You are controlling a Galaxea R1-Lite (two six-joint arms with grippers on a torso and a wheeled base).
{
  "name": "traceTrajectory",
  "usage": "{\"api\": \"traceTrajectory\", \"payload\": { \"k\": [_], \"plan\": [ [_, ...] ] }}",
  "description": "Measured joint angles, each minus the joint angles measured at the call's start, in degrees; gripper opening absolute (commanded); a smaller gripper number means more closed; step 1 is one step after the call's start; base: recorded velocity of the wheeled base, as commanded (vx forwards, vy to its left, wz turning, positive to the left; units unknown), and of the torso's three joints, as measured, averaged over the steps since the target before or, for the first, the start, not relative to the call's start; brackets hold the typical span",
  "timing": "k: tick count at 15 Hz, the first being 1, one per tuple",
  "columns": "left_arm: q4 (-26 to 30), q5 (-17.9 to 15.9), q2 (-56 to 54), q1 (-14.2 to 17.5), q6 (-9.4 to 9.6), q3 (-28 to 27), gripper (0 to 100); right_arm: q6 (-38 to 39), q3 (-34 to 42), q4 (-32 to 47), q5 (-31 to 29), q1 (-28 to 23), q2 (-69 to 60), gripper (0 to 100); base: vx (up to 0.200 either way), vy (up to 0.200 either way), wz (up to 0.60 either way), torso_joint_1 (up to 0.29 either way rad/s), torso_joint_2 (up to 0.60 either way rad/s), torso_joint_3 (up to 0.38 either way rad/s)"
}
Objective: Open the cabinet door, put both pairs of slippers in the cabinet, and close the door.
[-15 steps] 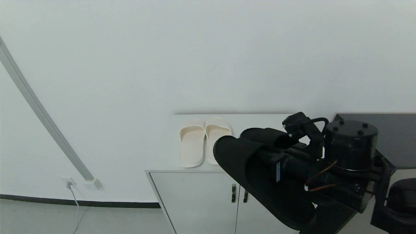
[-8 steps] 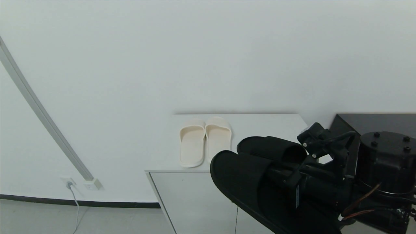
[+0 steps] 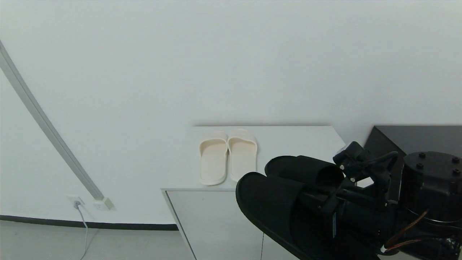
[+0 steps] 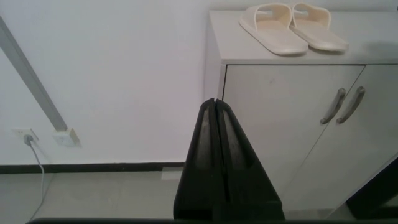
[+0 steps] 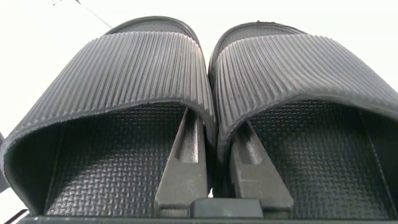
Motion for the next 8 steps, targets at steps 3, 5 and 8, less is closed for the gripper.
{"api": "traceTrajectory", "payload": {
  "k": [3,5,8],
  "plan": [
    [0.0,0.0,0.0,0.0,-0.05,0.0,0,0.0,0.1,-0.2,0.1,0.1,0.1,0,-0.200,0.000,0.00,-0.009,0.00,0.004],
    [0.0,0.0,0.0,0.0,-0.05,0.0,0,0.0,0.2,0.0,0.1,0.0,0.1,0,-0.200,0.000,0.00,0.000,0.00,0.000],
    [0.0,0.0,0.0,0.0,-0.07,0.0,0,0.0,0.5,0.0,0.0,0.1,0.1,0,-0.067,0.000,0.00,-0.001,0.00,0.001]
  ]
}}
